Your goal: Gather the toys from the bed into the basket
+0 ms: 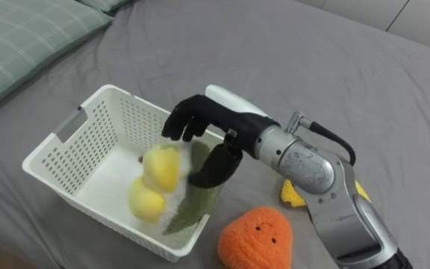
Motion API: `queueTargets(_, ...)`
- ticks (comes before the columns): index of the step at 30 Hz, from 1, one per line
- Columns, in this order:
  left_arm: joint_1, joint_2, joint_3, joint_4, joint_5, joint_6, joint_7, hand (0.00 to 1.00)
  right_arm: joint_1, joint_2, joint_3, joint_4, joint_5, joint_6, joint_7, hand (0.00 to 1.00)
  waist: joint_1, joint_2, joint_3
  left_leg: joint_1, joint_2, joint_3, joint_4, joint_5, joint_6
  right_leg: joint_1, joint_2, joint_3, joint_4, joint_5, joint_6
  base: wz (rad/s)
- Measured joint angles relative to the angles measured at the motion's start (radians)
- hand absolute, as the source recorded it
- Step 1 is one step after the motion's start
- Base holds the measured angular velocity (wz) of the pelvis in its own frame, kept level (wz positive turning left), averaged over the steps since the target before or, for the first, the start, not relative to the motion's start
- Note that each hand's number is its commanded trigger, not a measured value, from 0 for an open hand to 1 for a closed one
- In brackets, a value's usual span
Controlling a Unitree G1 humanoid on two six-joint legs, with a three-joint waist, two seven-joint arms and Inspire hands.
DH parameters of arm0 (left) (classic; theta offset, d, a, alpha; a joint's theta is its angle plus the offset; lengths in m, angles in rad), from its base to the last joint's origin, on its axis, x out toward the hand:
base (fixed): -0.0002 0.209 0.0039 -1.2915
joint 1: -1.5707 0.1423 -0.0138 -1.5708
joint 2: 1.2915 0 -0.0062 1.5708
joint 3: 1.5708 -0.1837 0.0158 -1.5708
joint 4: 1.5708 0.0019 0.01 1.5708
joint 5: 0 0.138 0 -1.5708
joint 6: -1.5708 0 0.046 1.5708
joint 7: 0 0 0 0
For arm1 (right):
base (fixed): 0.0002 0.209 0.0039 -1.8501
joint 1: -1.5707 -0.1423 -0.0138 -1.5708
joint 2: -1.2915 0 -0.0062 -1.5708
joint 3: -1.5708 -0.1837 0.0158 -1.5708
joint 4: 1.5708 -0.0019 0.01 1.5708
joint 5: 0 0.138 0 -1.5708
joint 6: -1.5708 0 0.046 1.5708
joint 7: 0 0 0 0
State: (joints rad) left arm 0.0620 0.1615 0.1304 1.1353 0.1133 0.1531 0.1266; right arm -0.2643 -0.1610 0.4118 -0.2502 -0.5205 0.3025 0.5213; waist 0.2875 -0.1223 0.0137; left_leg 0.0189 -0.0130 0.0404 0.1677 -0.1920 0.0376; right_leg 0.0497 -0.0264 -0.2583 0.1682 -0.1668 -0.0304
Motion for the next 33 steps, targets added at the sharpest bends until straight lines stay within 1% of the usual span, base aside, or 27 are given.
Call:
queueTargets(5, 0.002, 0.001, 0.000, -0.014, 0.000, 0.006, 0.000, 0.00, 0.000, -0.001, 0.000, 0.000, 0.000, 0.000, -0.008, 0.00, 0.001, 0.002, -0.0007, 0.000, 0.000, 0.000, 0.000, 0.000, 0.000, 0.000, 0.000, 0.000, 0.000, 0.000, 0.000, 0.00)
queueTargets(12, 0.004, 0.003, 0.000, -0.017, 0.000, 0.014, 0.001, 0.00, 0.000, -0.002, -0.001, 0.000, -0.002, 0.000, -0.023, 0.00, -0.007, 0.010, -0.0065, 0.001, 0.000, 0.000, 0.001, 0.001, 0.001, 0.000, -0.001, -0.002, 0.000, 0.000, 0.000, 0.00)
queueTargets(14, 0.004, 0.003, 0.000, -0.016, -0.001, 0.016, 0.001, 0.00, 0.000, -0.004, -0.001, 0.000, -0.001, 0.000, -0.025, 0.00, -0.007, 0.011, -0.0070, 0.002, 0.000, 0.001, 0.001, 0.001, 0.001, 0.001, -0.001, -0.002, 0.000, 0.000, 0.000, 0.00)
queueTargets(19, 0.004, 0.003, 0.012, 0.014, 0.008, 0.014, 0.001, 0.00, 0.006, -0.011, -0.011, 0.000, 0.006, -0.002, -0.030, 0.00, -0.011, 0.010, -0.0075, 0.005, -0.001, 0.001, 0.000, 0.001, 0.001, 0.005, -0.001, -0.002, 0.000, 0.000, 0.001, 0.00)
queueTargets(22, 0.016, 0.002, 0.024, 0.024, 0.007, 0.015, 0.001, 0.00, 0.029, -0.012, -0.060, 0.001, 0.045, -0.005, -0.040, 0.00, -0.011, 0.011, -0.0068, 0.009, -0.001, 0.004, -0.001, 0.001, 0.001, 0.007, -0.001, 0.004, 0.000, 0.001, 0.002, -0.01)
queueTargets(24, 0.026, 0.000, 0.038, 0.025, 0.006, 0.017, 0.001, 0.00, 0.049, -0.012, -0.115, 0.012, 0.088, -0.006, -0.074, 0.00, -0.019, 0.012, -0.0059, 0.009, -0.001, 0.005, 0.000, 0.002, 0.002, 0.009, -0.001, 0.008, 0.000, 0.002, 0.003, 0.00)
queueTargets(25, 0.028, -0.002, 0.046, 0.025, 0.006, 0.017, 0.001, 0.00, 0.057, -0.011, -0.129, 0.012, 0.091, -0.006, -0.085, 0.00, -0.021, 0.013, -0.0056, 0.009, -0.001, 0.005, 0.000, 0.002, 0.002, 0.009, -0.001, 0.008, 0.000, 0.002, 0.003, 0.03)
queueTargets(28, 0.046, -0.001, 0.064, 0.024, 0.006, 0.023, 0.006, 0.00, 0.089, -0.012, -0.166, 0.014, 0.090, -0.007, -0.142, 0.00, -0.047, 0.014, -0.0054, 0.009, -0.001, 0.005, 0.001, 0.002, 0.003, 0.009, -0.003, 0.005, 0.001, 0.002, 0.003, 0.00)
queueTargets(29, 0.054, -0.003, 0.065, 0.018, 0.007, 0.023, 0.012, 0.00, 0.094, -0.016, -0.177, 0.030, 0.089, -0.009, -0.158, 0.00, -0.062, 0.013, -0.0059, 0.009, -0.001, 0.005, 0.001, 0.002, 0.003, 0.009, -0.003, 0.005, 0.001, 0.002, 0.003, 0.00)
queueTargets(31, 0.061, -0.007, 0.065, 0.002, 0.006, 0.023, 0.017, 0.00, 0.106, -0.028, -0.201, 0.057, 0.089, -0.010, -0.182, 0.00, -0.070, 0.013, -0.0060, 0.010, -0.001, 0.013, 0.001, 0.002, 0.003, 0.008, -0.003, 0.008, 0.001, 0.002, 0.003, -0.04)
queueTargets(32, 0.061, -0.010, 0.069, -0.004, 0.005, 0.020, 0.018, 0.00, 0.123, -0.040, -0.217, 0.062, 0.089, -0.010, -0.201, 0.00, -0.075, 0.012, -0.0067, 0.010, -0.001, 0.015, 0.000, 0.002, 0.003, 0.008, -0.003, 0.009, 0.002, 0.002, 0.004, 0.00)
queueTargets(33, 0.062, -0.014, 0.085, -0.010, 0.005, 0.020, 0.020, 0.00, 0.141, -0.043, -0.235, 0.066, 0.091, -0.013, -0.220, 0.00, -0.088, 0.010, -0.0083, 0.009, -0.001, 0.015, 0.001, 0.002, 0.003, 0.006, -0.003, 0.008, 0.002, 0.002, 0.004, 0.00)
